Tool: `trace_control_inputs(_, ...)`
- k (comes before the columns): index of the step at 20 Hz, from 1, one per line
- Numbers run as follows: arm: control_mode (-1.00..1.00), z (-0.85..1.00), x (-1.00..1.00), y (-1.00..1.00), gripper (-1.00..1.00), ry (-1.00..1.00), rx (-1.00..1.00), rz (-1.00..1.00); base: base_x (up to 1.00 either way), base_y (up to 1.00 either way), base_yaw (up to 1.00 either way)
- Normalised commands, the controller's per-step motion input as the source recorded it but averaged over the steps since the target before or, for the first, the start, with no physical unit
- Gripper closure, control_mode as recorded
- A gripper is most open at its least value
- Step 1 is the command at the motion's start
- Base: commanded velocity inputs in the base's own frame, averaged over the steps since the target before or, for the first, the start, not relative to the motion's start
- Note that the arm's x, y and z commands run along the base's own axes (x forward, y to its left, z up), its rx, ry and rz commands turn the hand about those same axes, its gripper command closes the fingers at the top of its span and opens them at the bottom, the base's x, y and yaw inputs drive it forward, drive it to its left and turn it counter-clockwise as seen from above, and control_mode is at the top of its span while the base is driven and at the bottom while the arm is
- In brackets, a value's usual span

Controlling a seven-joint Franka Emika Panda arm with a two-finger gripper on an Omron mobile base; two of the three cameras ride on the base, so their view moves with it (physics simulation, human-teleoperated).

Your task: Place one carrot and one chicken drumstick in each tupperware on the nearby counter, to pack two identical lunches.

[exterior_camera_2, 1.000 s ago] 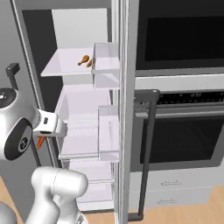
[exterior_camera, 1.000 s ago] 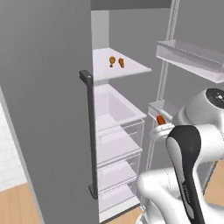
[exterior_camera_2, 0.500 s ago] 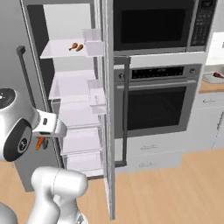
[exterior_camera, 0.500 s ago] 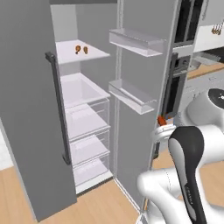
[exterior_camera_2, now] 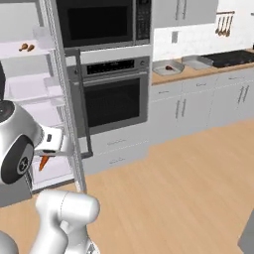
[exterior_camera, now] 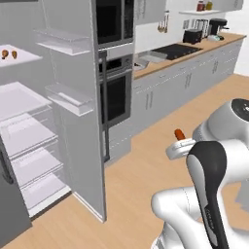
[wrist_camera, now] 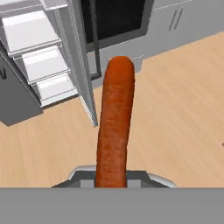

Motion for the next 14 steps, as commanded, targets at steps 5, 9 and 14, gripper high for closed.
trace_control_inputs(5, 1.00, 0.00, 0.00, 0.00, 1.00, 0.00, 0.00, 0.00, 0.42, -0.95, -0.33)
trace_control_inputs(9, 1.00, 0.00, 0.00, 0.00, 1.00, 0.00, 0.00, 0.00, 0.97, -0.68, -0.14)
trace_control_inputs(14, 1.00, 0.00, 0.00, 0.00, 1.00, 0.00, 0.00, 0.00, 1.00, -0.01, -0.09)
